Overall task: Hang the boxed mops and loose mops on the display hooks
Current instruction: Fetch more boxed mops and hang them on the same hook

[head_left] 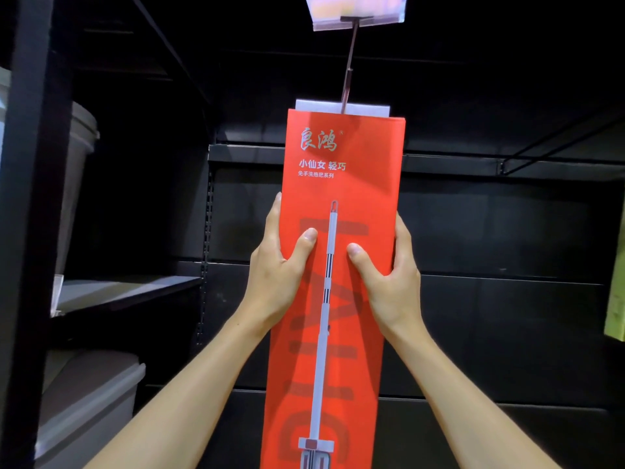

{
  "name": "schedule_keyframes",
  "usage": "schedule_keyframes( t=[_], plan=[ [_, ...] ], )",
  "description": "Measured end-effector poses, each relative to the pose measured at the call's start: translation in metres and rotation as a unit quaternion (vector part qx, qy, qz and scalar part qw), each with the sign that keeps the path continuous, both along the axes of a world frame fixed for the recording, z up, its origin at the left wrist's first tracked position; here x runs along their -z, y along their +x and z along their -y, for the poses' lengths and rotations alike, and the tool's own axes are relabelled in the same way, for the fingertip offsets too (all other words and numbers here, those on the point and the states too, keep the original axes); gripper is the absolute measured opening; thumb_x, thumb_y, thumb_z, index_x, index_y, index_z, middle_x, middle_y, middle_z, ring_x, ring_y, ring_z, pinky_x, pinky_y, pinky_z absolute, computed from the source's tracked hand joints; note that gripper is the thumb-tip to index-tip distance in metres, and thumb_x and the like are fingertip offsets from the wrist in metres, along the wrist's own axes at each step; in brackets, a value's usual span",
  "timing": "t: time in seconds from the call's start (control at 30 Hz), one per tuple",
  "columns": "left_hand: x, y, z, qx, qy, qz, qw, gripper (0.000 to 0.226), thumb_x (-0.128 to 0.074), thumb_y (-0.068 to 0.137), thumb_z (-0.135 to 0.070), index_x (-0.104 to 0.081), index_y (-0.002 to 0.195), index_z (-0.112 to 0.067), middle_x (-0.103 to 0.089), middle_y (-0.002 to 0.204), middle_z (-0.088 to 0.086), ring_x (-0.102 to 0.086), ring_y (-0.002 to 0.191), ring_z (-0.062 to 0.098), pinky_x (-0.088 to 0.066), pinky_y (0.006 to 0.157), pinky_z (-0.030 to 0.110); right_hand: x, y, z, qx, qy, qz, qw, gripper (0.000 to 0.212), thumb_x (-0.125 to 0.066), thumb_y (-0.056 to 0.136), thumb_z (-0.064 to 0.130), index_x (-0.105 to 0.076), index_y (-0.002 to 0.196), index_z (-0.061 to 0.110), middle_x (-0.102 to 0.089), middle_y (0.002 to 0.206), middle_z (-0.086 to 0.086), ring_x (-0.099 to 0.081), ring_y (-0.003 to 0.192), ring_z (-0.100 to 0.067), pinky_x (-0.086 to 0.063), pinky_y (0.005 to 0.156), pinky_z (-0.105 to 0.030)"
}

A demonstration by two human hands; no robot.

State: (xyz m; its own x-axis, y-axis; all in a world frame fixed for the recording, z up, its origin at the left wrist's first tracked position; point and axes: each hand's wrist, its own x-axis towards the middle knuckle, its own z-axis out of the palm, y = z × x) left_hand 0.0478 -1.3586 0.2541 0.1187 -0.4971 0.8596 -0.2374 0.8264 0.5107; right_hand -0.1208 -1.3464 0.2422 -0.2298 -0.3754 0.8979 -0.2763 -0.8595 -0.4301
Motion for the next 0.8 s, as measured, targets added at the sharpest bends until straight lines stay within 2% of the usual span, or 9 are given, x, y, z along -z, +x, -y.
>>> schedule_keyframes(
  t=[0.1, 0.17, 0.23, 0.37, 0.53, 0.7, 0.8],
  plan=[
    [0.001, -0.001, 0.008, 0.004, 0.006, -0.011, 1.000, 0.069, -0.063, 0.102, -0.042, -0.028, 0.162, -0.046, -0.065, 0.136, -0.022, -0.062, 0.120, -0.010, -0.050, 0.106, 0.021, 0.000, -0.003, 0.007, 0.001, 0.006, 0.002, 1.000, 0.073, -0.078, 0.092, 0.030, -0.041, 0.155, 0.033, -0.064, 0.127, 0.033, -0.064, 0.115, 0.008, -0.052, 0.095, -0.016],
    [0.002, -0.003, 0.012, 0.011, 0.006, -0.014, 1.000, 0.068, -0.064, 0.102, -0.042, -0.029, 0.160, -0.047, -0.064, 0.134, -0.027, -0.061, 0.122, -0.009, -0.049, 0.108, 0.024, 0.000, -0.004, 0.011, 0.002, 0.010, 0.002, 1.000, 0.073, -0.078, 0.092, 0.029, -0.041, 0.155, 0.034, -0.064, 0.124, 0.036, -0.065, 0.115, 0.007, -0.053, 0.098, -0.020],
    [0.003, -0.004, 0.014, 0.019, 0.005, -0.017, 1.000, 0.069, -0.064, 0.102, -0.042, -0.028, 0.160, -0.047, -0.063, 0.139, -0.024, -0.061, 0.125, -0.006, -0.048, 0.111, 0.027, 0.001, -0.006, 0.014, 0.001, 0.012, 0.005, 1.000, 0.073, -0.078, 0.092, 0.029, -0.042, 0.154, 0.033, -0.064, 0.122, 0.038, -0.065, 0.115, 0.006, -0.053, 0.100, -0.025],
    [0.004, -0.004, 0.015, 0.023, 0.005, -0.014, 1.000, 0.069, -0.063, 0.103, -0.042, -0.027, 0.161, -0.046, -0.059, 0.147, -0.018, -0.060, 0.130, -0.001, -0.048, 0.114, 0.032, 0.002, -0.008, 0.017, -0.004, 0.017, 0.016, 1.000, 0.071, -0.080, 0.091, 0.028, -0.044, 0.152, 0.034, -0.067, 0.129, 0.025, -0.067, 0.118, 0.000, -0.055, 0.103, -0.036],
    [0.007, -0.002, 0.013, 0.021, 0.007, -0.009, 1.000, 0.069, -0.062, 0.102, -0.044, -0.026, 0.161, -0.046, -0.060, 0.146, -0.018, -0.060, 0.130, 0.000, -0.048, 0.113, 0.032, 0.005, -0.007, 0.015, -0.004, 0.019, 0.016, 1.000, 0.072, -0.079, 0.091, 0.029, -0.042, 0.153, 0.032, -0.067, 0.128, 0.025, -0.067, 0.117, -0.001, -0.055, 0.104, -0.040],
    [0.011, 0.000, 0.009, 0.010, 0.024, 0.009, 1.000, 0.070, -0.061, 0.102, -0.046, -0.024, 0.161, -0.047, -0.062, 0.141, -0.020, -0.062, 0.124, -0.003, -0.050, 0.105, 0.021, 0.006, -0.010, 0.008, 0.008, 0.045, -0.012, 0.999, 0.073, -0.077, 0.093, 0.032, -0.038, 0.155, 0.035, -0.065, 0.125, 0.032, -0.066, 0.115, 0.005, -0.054, 0.101, -0.029],
    [0.014, 0.006, 0.003, 0.000, 0.045, 0.039, 0.998, 0.070, -0.059, 0.103, -0.047, -0.022, 0.162, -0.046, -0.062, 0.139, -0.021, -0.061, 0.123, -0.005, -0.048, 0.101, 0.015, 0.006, -0.015, 0.000, 0.033, 0.071, -0.050, 0.996, 0.073, -0.074, 0.095, 0.038, -0.033, 0.156, 0.039, -0.065, 0.128, 0.027, -0.064, 0.115, 0.007, -0.053, 0.098, -0.022]
  ],
)
